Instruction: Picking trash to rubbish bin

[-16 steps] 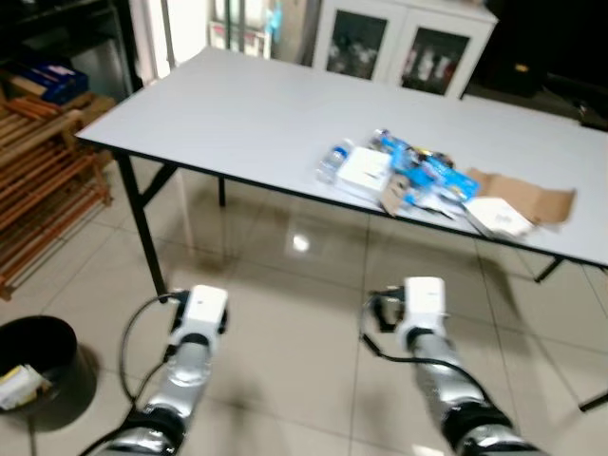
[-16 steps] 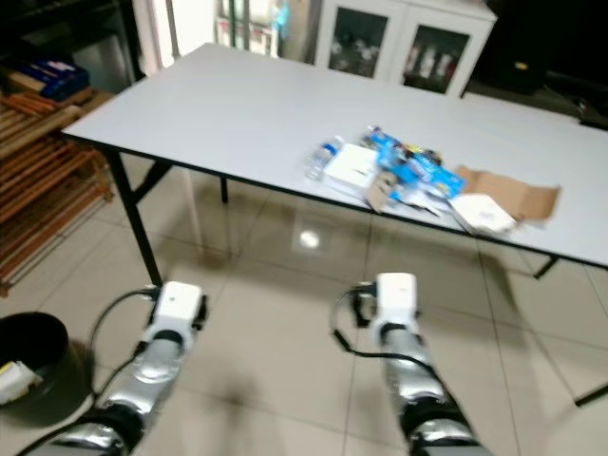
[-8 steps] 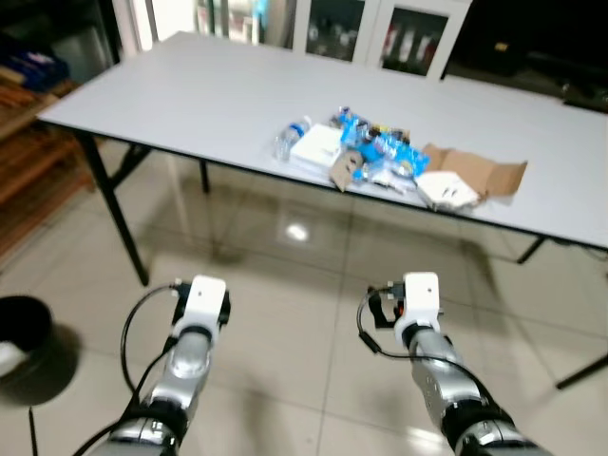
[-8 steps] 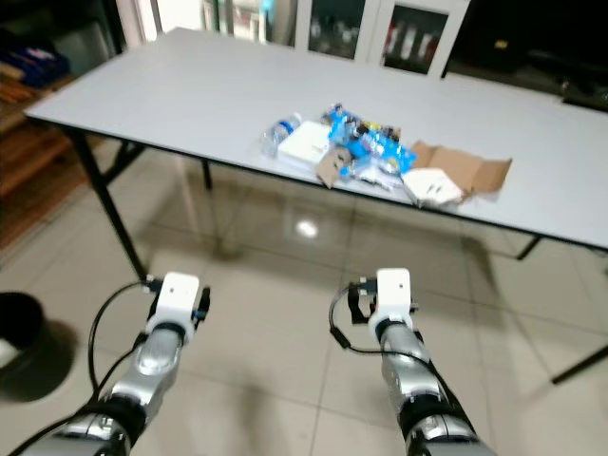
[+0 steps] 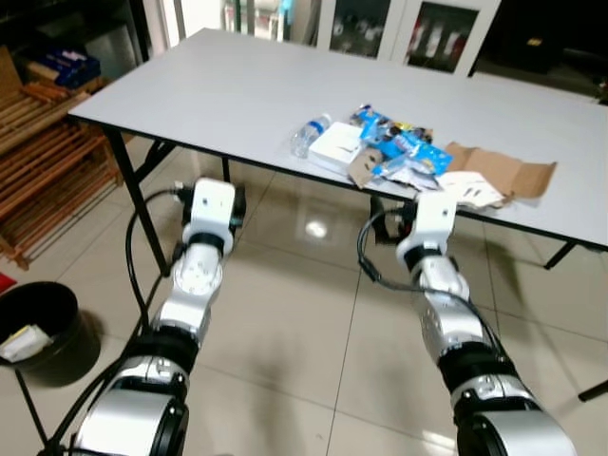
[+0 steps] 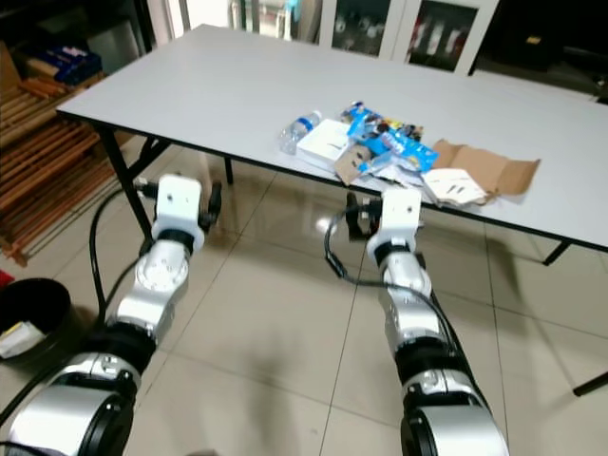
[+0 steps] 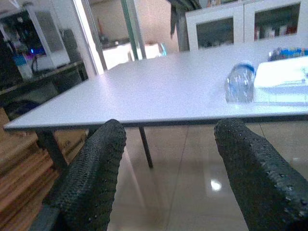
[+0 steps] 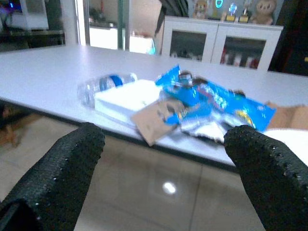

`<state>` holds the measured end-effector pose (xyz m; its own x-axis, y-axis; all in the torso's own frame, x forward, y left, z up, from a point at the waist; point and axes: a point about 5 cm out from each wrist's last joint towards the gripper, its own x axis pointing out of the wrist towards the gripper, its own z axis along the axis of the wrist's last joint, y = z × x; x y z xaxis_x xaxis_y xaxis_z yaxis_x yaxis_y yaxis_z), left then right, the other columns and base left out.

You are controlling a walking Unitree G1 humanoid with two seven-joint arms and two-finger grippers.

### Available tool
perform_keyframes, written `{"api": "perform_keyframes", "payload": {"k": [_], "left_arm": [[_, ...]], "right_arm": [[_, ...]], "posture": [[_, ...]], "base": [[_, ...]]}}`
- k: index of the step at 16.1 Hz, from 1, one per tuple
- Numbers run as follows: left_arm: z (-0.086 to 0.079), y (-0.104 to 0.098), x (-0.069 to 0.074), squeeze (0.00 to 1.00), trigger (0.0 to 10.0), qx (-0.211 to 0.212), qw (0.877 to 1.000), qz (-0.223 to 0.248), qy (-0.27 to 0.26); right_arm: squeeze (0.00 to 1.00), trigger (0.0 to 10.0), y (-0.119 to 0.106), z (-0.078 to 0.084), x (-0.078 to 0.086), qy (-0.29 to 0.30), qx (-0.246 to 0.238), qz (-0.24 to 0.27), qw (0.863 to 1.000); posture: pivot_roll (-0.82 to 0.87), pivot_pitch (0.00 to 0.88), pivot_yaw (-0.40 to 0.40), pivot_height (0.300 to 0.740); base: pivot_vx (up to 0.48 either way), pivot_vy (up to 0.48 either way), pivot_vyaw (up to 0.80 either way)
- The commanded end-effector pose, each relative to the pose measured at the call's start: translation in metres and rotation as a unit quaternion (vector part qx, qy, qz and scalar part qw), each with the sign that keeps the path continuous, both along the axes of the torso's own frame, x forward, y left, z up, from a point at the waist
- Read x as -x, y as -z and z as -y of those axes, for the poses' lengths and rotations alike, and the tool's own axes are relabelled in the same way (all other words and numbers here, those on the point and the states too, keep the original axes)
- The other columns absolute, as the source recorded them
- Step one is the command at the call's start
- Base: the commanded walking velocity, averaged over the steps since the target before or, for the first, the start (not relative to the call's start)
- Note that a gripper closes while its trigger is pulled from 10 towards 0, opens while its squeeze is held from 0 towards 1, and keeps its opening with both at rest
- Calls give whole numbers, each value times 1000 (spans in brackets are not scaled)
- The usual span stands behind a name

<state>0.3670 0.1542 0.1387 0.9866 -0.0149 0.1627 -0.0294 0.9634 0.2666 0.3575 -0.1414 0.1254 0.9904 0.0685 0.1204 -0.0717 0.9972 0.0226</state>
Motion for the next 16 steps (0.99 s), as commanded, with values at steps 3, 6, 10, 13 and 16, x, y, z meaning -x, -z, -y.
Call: {"api": "perform_keyframes", "payload": {"k": [3, 6, 10, 13, 16], "left_arm": [[13, -30, -6, 0, 10000, -46, 998, 47, 24], [25, -37, -8, 0, 10000, -62, 996, 49, 33], [32, -37, -3, 0, 10000, -67, 995, 53, 42], [29, -34, 0, 0, 10000, -69, 996, 51, 39], [27, -34, 1, 0, 10000, -70, 996, 47, 38]], "right_arm": [[0, 10000, -32, -5, -7, 3, -14, 47, 999], [0, 10000, -33, -12, -6, -7, -17, 44, 999], [0, 10000, -30, -17, -2, -21, -21, 36, 999], [0, 10000, -30, -22, -2, -27, -21, 35, 999], [0, 10000, -32, -28, -1, -36, -23, 37, 998]], "posture": [[5, 20, -85, 740], [1, 13, -84, 740], [5, 2, -86, 740], [12, 0, -89, 740], [15, 0, -87, 740]], "base": [[96, 0, 0], [339, 0, 0], [364, 0, -397], [374, 0, 0], [384, 0, 0]]}}
